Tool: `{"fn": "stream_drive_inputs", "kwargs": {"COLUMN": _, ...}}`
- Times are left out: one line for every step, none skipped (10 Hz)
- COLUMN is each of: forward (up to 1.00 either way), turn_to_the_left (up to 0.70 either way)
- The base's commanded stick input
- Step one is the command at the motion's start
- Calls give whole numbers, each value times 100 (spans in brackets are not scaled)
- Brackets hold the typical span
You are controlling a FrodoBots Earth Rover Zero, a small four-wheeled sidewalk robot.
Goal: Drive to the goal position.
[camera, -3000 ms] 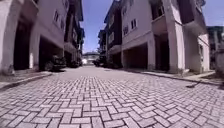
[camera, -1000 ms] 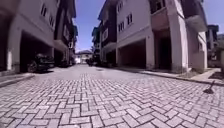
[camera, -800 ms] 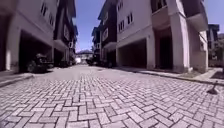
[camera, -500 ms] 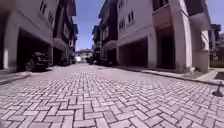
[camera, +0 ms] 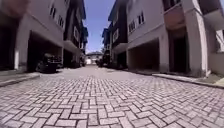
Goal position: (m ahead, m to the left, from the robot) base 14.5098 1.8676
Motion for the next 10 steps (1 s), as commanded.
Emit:
{"fn": "stream_drive_inputs", "kwargs": {"forward": 50, "turn_to_the_left": 0}}
{"fn": "stream_drive_inputs", "kwargs": {"forward": 50, "turn_to_the_left": 0}}
{"fn": "stream_drive_inputs", "kwargs": {"forward": 50, "turn_to_the_left": 0}}
{"fn": "stream_drive_inputs", "kwargs": {"forward": 50, "turn_to_the_left": 0}}
{"fn": "stream_drive_inputs", "kwargs": {"forward": 50, "turn_to_the_left": 0}}
{"fn": "stream_drive_inputs", "kwargs": {"forward": 50, "turn_to_the_left": 0}}
{"fn": "stream_drive_inputs", "kwargs": {"forward": 50, "turn_to_the_left": 0}}
{"fn": "stream_drive_inputs", "kwargs": {"forward": 50, "turn_to_the_left": 0}}
{"fn": "stream_drive_inputs", "kwargs": {"forward": 50, "turn_to_the_left": 0}}
{"fn": "stream_drive_inputs", "kwargs": {"forward": 50, "turn_to_the_left": 0}}
